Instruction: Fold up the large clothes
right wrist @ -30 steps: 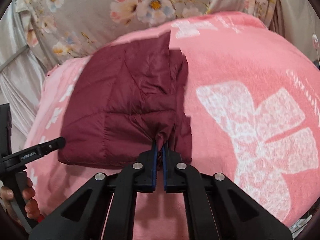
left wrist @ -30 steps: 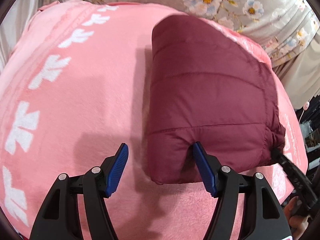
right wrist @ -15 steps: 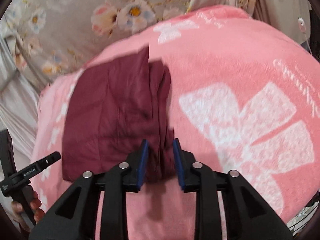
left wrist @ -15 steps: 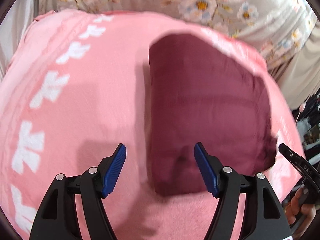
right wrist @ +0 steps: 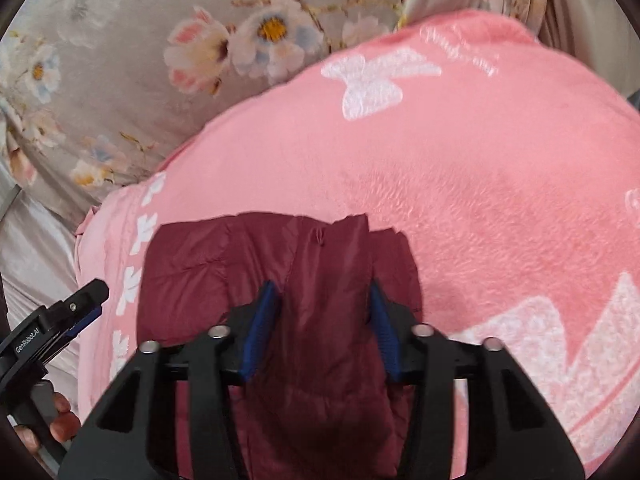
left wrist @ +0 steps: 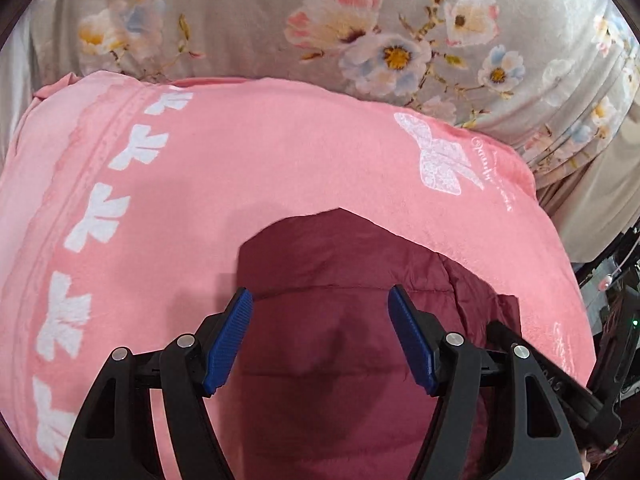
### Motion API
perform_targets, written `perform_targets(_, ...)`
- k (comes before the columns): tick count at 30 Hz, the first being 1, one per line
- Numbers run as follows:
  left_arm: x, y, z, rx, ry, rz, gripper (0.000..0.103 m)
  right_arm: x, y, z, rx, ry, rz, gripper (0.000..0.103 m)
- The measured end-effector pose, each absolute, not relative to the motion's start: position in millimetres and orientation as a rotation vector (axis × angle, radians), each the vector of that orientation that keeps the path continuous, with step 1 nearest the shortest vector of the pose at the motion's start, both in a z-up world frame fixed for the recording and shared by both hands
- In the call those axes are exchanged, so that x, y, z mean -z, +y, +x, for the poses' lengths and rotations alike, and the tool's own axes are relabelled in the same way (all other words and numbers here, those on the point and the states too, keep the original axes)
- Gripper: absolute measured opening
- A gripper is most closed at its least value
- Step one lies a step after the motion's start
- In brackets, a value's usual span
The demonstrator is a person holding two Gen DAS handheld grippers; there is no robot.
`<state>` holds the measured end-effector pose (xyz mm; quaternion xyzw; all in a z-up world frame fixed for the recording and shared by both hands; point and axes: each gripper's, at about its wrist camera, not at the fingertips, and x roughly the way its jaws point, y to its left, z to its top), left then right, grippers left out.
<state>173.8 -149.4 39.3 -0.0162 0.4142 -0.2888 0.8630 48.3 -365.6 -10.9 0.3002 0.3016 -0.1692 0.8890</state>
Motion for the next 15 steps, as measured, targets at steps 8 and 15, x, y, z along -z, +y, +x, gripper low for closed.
perform_targets(8, 18, -188, 186, 0.557, 0.924, 0.051, 0.068, 22, -354, 42, 0.543, 0.596, 0.390, 0.004)
perform_targets(15, 36, -204, 178, 0.510, 0.844, 0.115, 0.075, 60, -360, 58, 0.566, 0.638, 0.343, 0.004)
